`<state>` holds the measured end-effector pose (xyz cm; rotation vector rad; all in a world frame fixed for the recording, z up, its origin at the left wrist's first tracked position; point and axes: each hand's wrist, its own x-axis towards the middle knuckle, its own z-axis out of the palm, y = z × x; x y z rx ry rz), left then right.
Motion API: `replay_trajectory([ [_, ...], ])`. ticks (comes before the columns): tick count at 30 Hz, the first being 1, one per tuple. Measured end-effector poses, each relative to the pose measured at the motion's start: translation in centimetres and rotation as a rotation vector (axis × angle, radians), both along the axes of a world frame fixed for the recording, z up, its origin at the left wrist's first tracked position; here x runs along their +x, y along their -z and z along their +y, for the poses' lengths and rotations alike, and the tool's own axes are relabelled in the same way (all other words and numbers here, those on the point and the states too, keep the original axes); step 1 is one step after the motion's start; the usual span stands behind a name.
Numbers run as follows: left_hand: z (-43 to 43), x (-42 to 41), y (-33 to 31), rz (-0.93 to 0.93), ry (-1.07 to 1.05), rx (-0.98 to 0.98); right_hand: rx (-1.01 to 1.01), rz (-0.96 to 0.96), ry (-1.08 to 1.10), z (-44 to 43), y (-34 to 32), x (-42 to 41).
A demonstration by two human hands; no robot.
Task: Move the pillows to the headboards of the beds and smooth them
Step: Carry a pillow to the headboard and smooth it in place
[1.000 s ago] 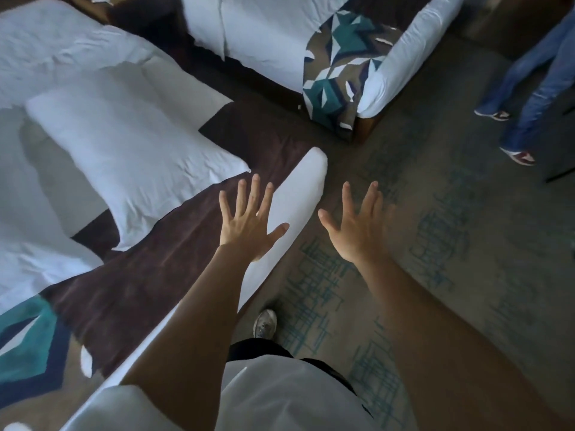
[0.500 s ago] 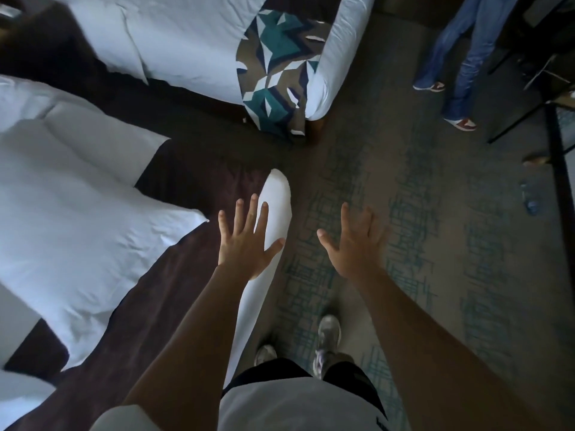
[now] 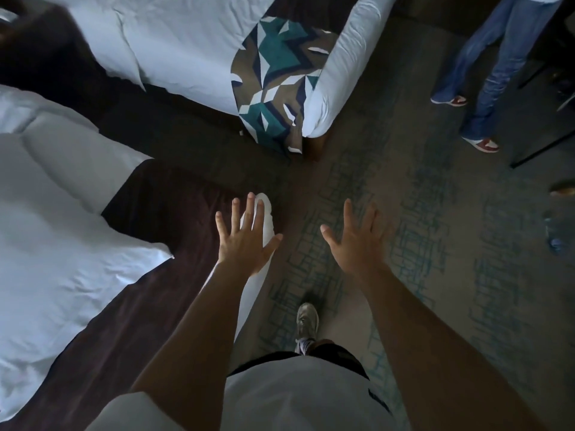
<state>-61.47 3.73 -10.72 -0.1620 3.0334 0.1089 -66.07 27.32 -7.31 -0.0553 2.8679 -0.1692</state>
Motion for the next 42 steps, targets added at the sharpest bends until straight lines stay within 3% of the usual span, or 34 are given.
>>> replay_trajectory([
  [9,3.6,-9.0,-0.4,-0.081,-0.089,-0.024,0.059,-0.047,-0.129,3.4,0.7,-11.8],
  [21,1.3,-21.8,0.8,-0.107,-0.137,-0.037,0.082,-0.010,-0.198,0.0,2.0,-24.9],
  [32,-6.2,-37.5,-1.1,-0.131,-0.261,0.026,0.137,0.021,-0.293,-9.3,-0.6,-42.2],
  [42,-11.9,-44.7,-1.4,-0.131,-0.386,0.033,0.051,0.043,-0.391,-17.0,1.1,-52.5],
])
